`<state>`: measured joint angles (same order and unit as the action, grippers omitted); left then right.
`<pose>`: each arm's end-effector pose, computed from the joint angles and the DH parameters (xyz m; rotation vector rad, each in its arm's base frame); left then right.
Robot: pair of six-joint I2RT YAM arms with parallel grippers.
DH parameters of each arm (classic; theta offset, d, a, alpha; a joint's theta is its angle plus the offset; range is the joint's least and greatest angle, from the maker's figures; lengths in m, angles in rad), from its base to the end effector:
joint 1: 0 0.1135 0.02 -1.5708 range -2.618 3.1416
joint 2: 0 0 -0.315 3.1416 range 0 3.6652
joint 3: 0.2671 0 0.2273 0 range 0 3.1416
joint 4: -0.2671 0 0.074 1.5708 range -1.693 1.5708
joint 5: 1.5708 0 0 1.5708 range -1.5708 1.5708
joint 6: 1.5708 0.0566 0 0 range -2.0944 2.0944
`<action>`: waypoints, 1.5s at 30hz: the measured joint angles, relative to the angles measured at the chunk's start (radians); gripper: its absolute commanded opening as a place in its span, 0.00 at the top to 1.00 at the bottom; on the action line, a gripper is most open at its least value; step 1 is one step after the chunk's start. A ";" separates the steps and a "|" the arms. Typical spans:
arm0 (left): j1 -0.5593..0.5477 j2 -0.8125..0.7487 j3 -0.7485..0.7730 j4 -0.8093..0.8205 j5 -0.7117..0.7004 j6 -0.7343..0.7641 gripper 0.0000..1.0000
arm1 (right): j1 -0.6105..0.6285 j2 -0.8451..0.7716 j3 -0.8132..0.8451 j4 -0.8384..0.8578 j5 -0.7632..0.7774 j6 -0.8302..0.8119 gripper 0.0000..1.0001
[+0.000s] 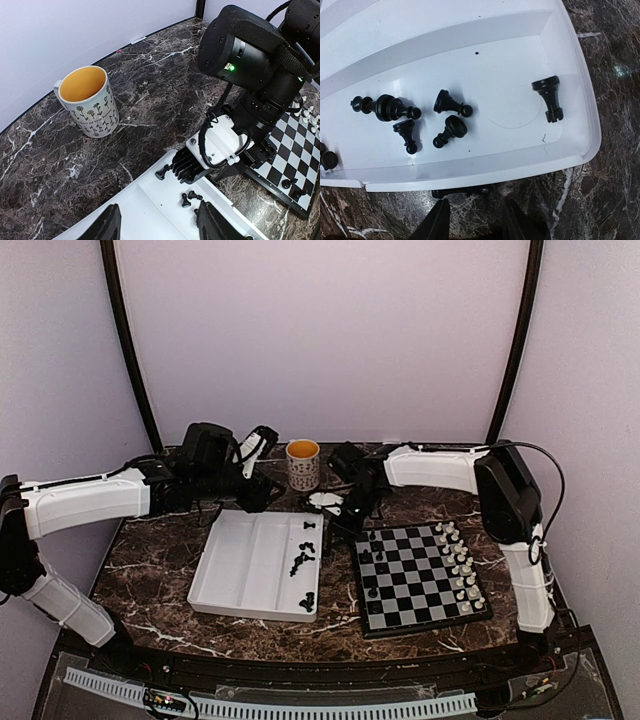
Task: Set up the chess pieces on the board
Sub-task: Pick up the king at the center of the board.
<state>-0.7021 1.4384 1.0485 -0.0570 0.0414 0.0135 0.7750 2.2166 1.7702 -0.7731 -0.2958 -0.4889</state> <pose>0.2441 -0.2096 0.3415 0.7430 1.9108 -0.4757 0.3295 0.3458 0.2042 -1.7121 2.2134 0.4833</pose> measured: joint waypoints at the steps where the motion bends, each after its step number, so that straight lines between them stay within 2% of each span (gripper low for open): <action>1: 0.000 0.000 0.000 -0.001 0.000 0.000 0.46 | 0.004 0.000 0.000 0.000 0.002 -0.006 0.61; 16: 0.000 0.005 0.009 -0.005 0.003 0.001 0.46 | 0.042 0.017 -0.013 -0.001 -0.002 -0.079 0.59; 29: 0.000 0.019 0.016 -0.005 0.026 0.000 0.46 | 0.044 -0.035 -0.115 -0.064 -0.045 -0.100 0.56; 40: 0.000 0.024 0.017 -0.005 0.029 0.000 0.46 | 0.081 -0.035 -0.116 -0.063 -0.038 -0.054 0.59; 45: 0.000 0.024 0.017 -0.005 0.029 0.000 0.46 | 0.097 -0.035 -0.116 -0.047 0.005 0.008 0.67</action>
<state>-0.7017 1.4624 1.0653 -0.0624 0.0704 0.0139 0.8722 2.1815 1.6539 -0.8196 -0.2905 -0.4812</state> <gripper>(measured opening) 0.539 0.373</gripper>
